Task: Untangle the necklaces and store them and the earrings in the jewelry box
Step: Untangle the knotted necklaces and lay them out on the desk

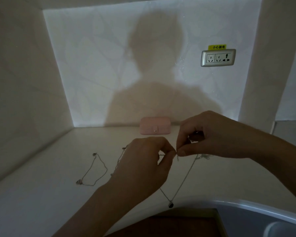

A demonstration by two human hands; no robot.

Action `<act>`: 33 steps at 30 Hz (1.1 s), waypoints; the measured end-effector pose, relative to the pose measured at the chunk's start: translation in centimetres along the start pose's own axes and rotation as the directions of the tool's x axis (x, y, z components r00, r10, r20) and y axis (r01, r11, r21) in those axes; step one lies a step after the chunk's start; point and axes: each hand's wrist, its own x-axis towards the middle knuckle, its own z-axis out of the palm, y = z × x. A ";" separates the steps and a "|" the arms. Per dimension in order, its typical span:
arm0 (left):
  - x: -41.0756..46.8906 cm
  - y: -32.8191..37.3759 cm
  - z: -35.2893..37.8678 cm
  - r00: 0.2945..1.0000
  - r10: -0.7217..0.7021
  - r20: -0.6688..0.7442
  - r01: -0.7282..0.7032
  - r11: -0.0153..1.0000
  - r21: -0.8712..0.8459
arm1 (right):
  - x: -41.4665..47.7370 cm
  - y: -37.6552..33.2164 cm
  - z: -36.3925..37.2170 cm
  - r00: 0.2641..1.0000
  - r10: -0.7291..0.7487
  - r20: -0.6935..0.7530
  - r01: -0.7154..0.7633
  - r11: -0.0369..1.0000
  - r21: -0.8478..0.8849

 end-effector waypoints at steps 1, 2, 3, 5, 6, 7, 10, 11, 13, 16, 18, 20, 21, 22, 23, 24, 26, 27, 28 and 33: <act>0.0 0.1 -0.1 1.000 0.001 0.010 -0.001 1.000 0.003 | 0.0 0.1 -0.1 1.000 0.005 0.019 -0.006 1.000 0.027; 0.0 0.2 -0.1 1.000 0.014 0.010 -0.014 1.000 0.014 | 0.1 0.1 -0.2 0.999 0.011 0.044 -0.013 0.999 0.053; 0.0 0.3 -0.2 1.000 0.028 0.013 -0.028 0.999 0.021 | 0.1 0.2 -0.2 0.997 0.016 0.072 -0.021 0.997 0.072; 0.0 0.5 -0.2 0.998 0.066 0.007 -0.066 0.997 0.044 | 0.0 0.4 -0.2 0.994 0.017 0.109 -0.026 0.996 0.085; 0.0 0.4 0.0 0.997 0.081 0.004 -0.081 0.995 0.061 | 0.0 0.5 -0.2 0.994 0.015 0.110 -0.025 0.996 0.087; 0.0 0.5 -0.1 0.995 0.096 -0.010 -0.096 0.993 0.066 | 0.0 0.6 -0.1 0.995 0.014 0.097 -0.023 0.995 0.092; 0.1 0.4 0.1 0.995 0.103 -0.007 -0.102 0.991 0.088 | 0.0 0.9 0.0 0.999 0.021 0.045 -0.026 0.995 0.095; 0.2 0.4 0.0 0.995 0.097 0.000 -0.097 0.987 0.129 | -0.1 0.9 0.1 0.999 0.027 0.040 -0.030 0.996 0.088; 0.3 0.6 -0.1 0.994 0.111 -0.012 -0.109 0.985 0.135 | -0.1 0.9 0.2 0.999 0.036 0.032 -0.038 0.996 0.086; 0.1 0.1 0.2 0.993 0.117 -0.024 -0.115 0.989 0.091 | -0.2 0.7 0.3 0.999 0.047 0.004 -0.047 0.994 0.102; -0.1 -0.1 0.3 0.989 0.139 -0.057 -0.133 0.986 0.097 | -0.2 0.6 0.2 0.998 0.054 -0.010 -0.053 0.992 0.112; 0.1 0.2 0.1 0.993 0.121 -0.010 -0.117 0.977 0.181 | -0.3 0.6 0.2 0.998 0.057 -0.018 -0.055 0.992 0.113; 0.2 0.3 0.0 0.995 0.099 0.005 -0.099 0.975 0.197 | -0.3 0.5 0.3 0.998 0.059 -0.023 -0.056 0.992 0.116; 0.2 0.3 0.1 0.995 0.103 -0.005 -0.100 0.976 0.194 | -0.3 0.5 0.3 0.998 0.060 -0.026 -0.057 0.991 0.117; 0.1 0.2 0.2 0.990 0.132 -0.044 -0.120 0.972 0.201 | -0.3 0.4 0.3 0.998 0.061 -0.028 -0.058 0.992 0.116; 0.1 0.1 0.4 0.988 0.142 -0.057 -0.128 0.972 0.199 | -0.4 0.3 0.3 0.998 0.063 -0.029 -0.059 0.992 0.112; -0.1 0.0 0.5 0.985 0.157 -0.066 -0.142 0.971 0.193 | -0.4 0.2 0.3 0.997 0.067 -0.035 -0.064 0.993 0.102; -0.1 -0.1 0.6 0.984 0.161 -0.079 -0.144 0.970 0.195 | -0.4 0.1 0.4 0.997 0.068 -0.045 -0.063 0.993 0.098; -0.1 0.0 0.6 0.985 0.153 -0.084 -0.135 0.972 0.192 | -0.5 0.1 0.5 0.996 0.063 -0.061 -0.057 0.994 0.092; -0.1 -0.2 0.8 0.980 0.157 -0.122 -0.130 0.971 0.202 | -0.9 -0.4 0.8 0.992 0.042 -0.122 -0.036 0.998 0.056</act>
